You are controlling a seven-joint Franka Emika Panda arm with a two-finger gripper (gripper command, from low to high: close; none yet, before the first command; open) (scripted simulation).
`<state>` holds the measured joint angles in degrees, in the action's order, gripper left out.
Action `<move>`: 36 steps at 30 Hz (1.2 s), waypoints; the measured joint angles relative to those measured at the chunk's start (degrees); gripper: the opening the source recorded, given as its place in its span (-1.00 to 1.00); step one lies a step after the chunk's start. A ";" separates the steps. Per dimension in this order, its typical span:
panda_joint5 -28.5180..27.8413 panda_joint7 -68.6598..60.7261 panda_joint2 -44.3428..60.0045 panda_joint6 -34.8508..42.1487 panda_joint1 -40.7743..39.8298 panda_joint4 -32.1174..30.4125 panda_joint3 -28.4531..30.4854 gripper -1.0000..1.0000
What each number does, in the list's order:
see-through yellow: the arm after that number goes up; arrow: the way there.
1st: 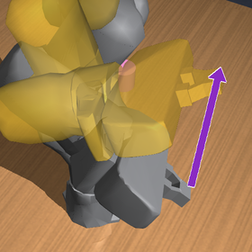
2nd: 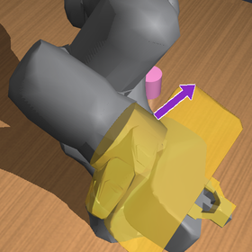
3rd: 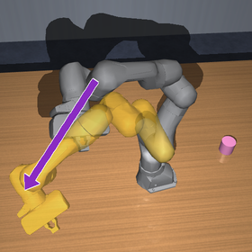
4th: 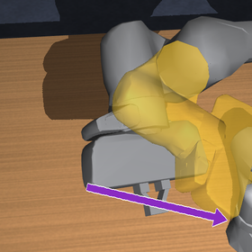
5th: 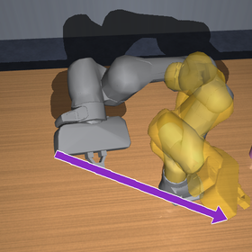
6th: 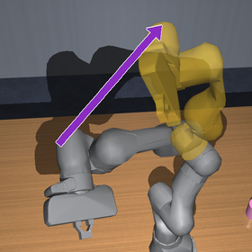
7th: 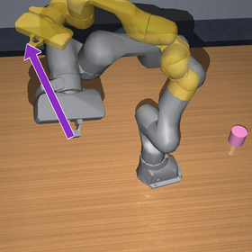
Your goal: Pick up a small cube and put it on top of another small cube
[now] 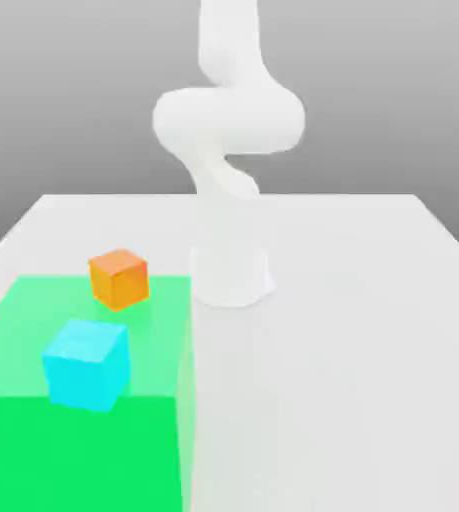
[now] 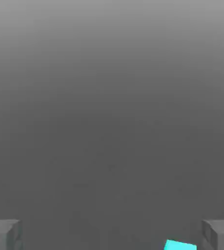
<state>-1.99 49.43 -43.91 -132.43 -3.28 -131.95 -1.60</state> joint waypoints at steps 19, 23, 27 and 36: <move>-8.84 49.42 28.46 -14.14 -29.61 -10.69 -3.74 0.00; -9.59 59.20 34.40 -17.27 -33.71 -13.04 -2.16 0.00; -8.70 67.81 40.15 -20.56 -37.75 -15.45 0.00 0.00; 1.90 79.66 53.50 -31.02 -42.35 -21.59 1.28 0.00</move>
<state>-0.09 129.08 9.58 -163.45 -45.63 -153.54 -0.32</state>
